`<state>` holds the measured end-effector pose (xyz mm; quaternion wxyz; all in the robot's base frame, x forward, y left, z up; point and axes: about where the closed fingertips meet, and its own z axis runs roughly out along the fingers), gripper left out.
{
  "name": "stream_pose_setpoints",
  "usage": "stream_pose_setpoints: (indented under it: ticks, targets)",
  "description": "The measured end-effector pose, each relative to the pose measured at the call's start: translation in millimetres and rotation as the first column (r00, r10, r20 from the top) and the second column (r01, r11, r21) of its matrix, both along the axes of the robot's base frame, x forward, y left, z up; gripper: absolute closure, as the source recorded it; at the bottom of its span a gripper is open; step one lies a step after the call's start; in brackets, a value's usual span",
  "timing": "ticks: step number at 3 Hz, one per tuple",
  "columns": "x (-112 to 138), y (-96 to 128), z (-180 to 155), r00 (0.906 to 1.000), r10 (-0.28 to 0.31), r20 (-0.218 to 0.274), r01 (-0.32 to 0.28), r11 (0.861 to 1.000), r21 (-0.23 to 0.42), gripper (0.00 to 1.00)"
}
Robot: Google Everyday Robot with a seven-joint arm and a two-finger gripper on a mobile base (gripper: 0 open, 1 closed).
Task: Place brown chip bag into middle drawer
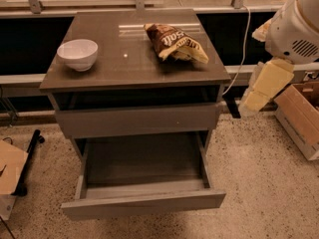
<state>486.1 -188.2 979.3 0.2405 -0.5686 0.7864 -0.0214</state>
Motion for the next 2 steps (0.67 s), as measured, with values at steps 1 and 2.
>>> stream_pose_setpoints:
  ticks: [1, 2]
  targets:
    - [2.2, 4.2, -2.9, 0.9999, -0.010, -0.009, 0.011, 0.999, 0.038, 0.00]
    - [18.4, 32.5, -13.4, 0.9996, -0.029, 0.003, 0.028, 0.990, 0.141, 0.00]
